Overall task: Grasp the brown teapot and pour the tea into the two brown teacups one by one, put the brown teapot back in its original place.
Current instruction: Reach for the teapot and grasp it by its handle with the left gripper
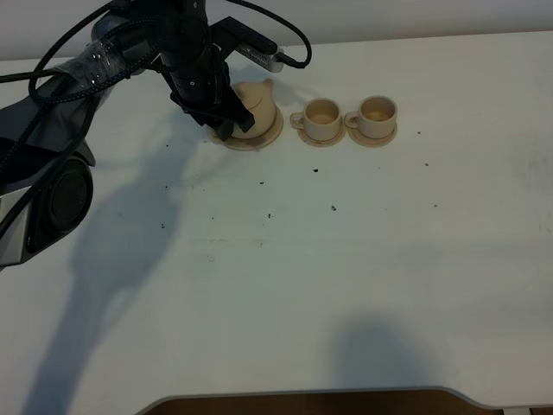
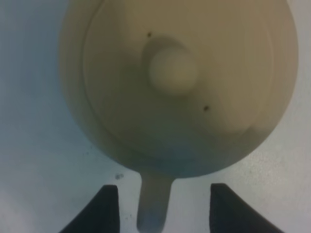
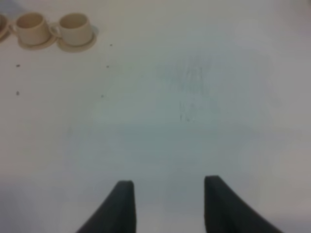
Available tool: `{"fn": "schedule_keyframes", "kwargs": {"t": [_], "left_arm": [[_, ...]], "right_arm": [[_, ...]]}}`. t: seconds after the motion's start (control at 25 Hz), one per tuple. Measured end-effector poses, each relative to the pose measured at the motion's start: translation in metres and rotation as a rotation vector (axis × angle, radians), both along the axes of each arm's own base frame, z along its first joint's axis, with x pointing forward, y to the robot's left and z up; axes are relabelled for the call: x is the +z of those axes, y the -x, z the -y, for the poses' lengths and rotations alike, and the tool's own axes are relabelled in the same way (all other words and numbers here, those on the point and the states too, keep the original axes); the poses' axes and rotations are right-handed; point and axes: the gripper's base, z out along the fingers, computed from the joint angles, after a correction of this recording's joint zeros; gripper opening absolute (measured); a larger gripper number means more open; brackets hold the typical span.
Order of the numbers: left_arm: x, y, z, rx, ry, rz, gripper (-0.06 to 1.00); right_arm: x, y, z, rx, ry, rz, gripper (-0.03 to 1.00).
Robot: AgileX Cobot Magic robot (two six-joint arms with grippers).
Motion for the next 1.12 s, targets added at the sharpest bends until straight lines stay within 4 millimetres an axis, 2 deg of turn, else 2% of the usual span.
{"fn": "schedule_keyframes", "kwargs": {"t": [0.72, 1.12], "left_arm": [[0.0055, -0.0047, -0.0068, 0.020, 0.020, 0.034, 0.42], [0.0056, -0.0044, -0.0050, 0.018, 0.039, 0.031, 0.29]], "right_arm": [[0.0000, 0.0000, 0.0000, 0.000, 0.000, 0.000, 0.36], [0.0000, 0.0000, 0.0000, 0.000, 0.000, 0.000, 0.36]]}}
